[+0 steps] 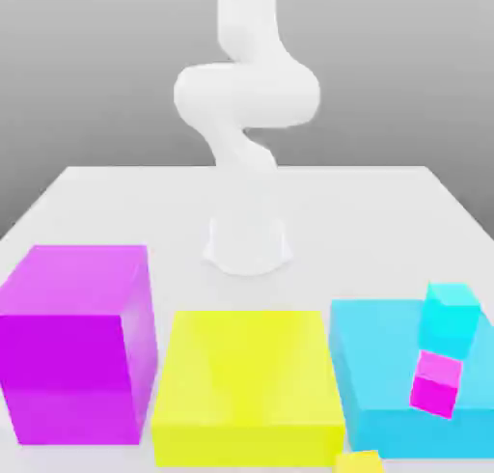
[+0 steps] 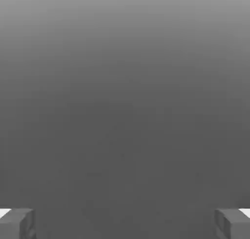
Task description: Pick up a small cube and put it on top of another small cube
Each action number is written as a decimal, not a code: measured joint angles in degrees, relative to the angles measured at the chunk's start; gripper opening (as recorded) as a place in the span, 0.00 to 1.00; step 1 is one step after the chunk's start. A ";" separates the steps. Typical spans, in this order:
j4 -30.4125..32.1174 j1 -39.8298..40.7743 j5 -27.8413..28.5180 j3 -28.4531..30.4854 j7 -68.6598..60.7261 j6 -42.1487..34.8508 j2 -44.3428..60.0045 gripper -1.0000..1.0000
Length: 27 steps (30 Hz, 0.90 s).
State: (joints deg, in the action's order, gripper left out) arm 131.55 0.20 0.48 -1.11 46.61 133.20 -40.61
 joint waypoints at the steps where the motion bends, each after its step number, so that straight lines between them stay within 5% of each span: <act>1: -0.10 0.07 0.23 -0.47 0.35 0.61 2.26 0.50; 27: -2.52 -3.42 6.45 -7.26 9.32 15.37 56.31 0.50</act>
State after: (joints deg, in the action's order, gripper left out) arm 129.03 -3.22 6.93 -8.37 55.93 148.57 15.71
